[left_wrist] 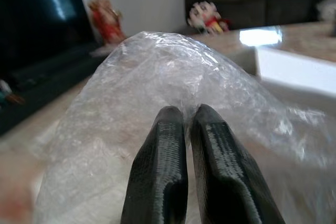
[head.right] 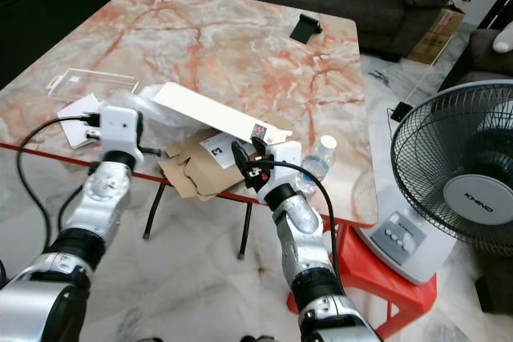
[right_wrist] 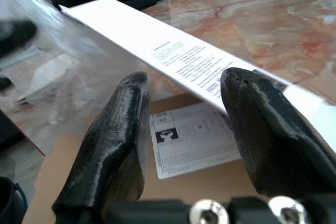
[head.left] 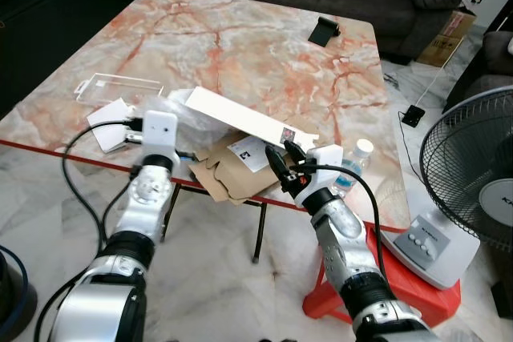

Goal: Picking trash to rubbish bin

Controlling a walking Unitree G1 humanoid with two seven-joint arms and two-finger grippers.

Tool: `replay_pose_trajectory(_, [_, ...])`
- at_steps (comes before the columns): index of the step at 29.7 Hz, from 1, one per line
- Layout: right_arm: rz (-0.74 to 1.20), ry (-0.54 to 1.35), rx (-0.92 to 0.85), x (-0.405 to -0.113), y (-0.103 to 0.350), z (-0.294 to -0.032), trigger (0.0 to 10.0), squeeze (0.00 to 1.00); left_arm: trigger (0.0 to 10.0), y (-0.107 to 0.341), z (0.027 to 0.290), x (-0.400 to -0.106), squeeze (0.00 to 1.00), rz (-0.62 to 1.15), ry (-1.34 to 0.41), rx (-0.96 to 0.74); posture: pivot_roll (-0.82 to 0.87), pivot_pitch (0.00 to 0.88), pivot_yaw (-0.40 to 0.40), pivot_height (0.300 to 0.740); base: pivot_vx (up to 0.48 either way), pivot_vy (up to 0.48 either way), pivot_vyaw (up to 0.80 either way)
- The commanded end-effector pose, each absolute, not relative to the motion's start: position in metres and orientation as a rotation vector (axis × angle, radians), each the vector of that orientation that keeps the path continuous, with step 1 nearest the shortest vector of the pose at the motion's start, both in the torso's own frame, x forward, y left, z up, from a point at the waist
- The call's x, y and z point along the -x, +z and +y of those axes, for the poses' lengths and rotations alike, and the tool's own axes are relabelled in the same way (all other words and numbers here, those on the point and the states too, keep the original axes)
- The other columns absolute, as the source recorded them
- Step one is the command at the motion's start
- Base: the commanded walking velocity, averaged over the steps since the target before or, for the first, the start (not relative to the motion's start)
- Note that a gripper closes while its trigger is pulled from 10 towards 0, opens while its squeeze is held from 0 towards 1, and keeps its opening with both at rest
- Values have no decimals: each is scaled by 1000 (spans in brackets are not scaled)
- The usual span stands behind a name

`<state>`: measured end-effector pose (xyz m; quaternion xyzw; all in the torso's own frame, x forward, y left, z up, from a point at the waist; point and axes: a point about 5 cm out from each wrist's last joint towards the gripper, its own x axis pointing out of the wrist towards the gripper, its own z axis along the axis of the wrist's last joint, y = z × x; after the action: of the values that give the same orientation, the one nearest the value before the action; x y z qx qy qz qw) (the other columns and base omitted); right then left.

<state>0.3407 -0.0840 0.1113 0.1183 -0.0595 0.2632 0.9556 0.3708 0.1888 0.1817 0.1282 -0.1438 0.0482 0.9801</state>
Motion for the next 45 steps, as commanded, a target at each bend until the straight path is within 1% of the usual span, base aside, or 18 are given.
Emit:
replay_pose_trajectory(1, [-128,530,-242,-343,113,-85,10000,0,10000,194,190,-370,0,-318,97,-268,27,55,-116,740,0,0,0])
replay_pose_trajectory(4, [-128,535,-243,-344,114,-84,10000,0,10000,214,193,-369,0,-354,87,-279,40,47,-119,740,0,0,0])
replay_pose_trajectory(9, [-131,543,-245,-347,117,-81,10000,0,10000,238,186,-369,0,-379,-5,-298,48,38,-118,740,0,0,0])
replay_pose_trajectory(18, [-137,538,-248,-350,118,-82,10000,0,10000,293,167,-357,0,-467,-187,-140,55,25,-113,740,0,0,0])
replay_pose_trajectory(20, [-140,535,-249,-350,119,-82,10000,0,10000,307,167,-355,0,-511,-192,-102,54,23,-111,740,0,0,0])
replay_pose_trajectory(22, [-141,535,-249,-350,119,-82,10000,0,10000,310,167,-355,0,-521,-192,-94,54,23,-111,740,0,0,0])
replay_pose_trajectory(26, [-144,532,-250,-350,119,-83,10000,0,10000,322,169,-352,0,-576,-175,-7,54,24,-111,740,0,0,0])
replay_pose_trajectory(28, [-149,530,-255,-351,120,-83,10000,0,10000,318,172,-353,0,-584,-150,-3,58,23,-110,740,0,0,0])
replay_pose_trajectory(29, [-162,522,-267,-352,123,-84,10000,0,10000,304,174,-357,0,-584,-104,-10,58,22,-110,740,0,0,0])
replay_pose_trajectory(30, [-168,520,-271,-352,124,-84,10000,0,10000,299,174,-358,0,-574,-96,-14,58,22,-110,740,0,0,0])
replay_pose_trajectory(32, [-194,517,-269,-354,129,-84,10000,0,10000,274,168,-361,0,-533,-108,-55,52,21,-108,740,0,0,0])
replay_pose_trajectory(33, [-194,517,-269,-354,129,-84,10000,0,10000,274,168,-361,0,-533,-108,-55,52,21,-108,740,0,0,0])
replay_pose_trajectory(34, [-204,511,-264,-355,132,-85,10000,0,10000,264,166,-362,0,-516,-114,-72,52,21,-108,740,0,0,0])
replay_pose_trajectory(35, [-227,505,-262,-356,137,-86,10000,0,10000,250,165,-364,0,-484,-105,-32,52,21,-108,740,0,0,0])
replay_pose_trajectory(36, [-234,503,-261,-357,138,-87,10000,0,10000,247,165,-365,0,-475,-99,-22,52,21,-108,740,0,0,0])
replay_pose_trajectory(38, [-270,469,-259,-359,146,-91,10000,0,10000,231,164,-365,0,-453,-79,-35,45,18,-104,740,0,0,0])
replay_pose_trajectory(41, [-319,418,-261,-362,156,-98,10000,0,10000,221,162,-366,0,-431,-59,-64,45,18,-104,740,0,0,0])
replay_pose_trajectory(45, [-373,393,-237,-364,167,-103,10000,0,10000,215,160,-365,0,-453,-53,-83,33,16,-99,740,0,0,0])
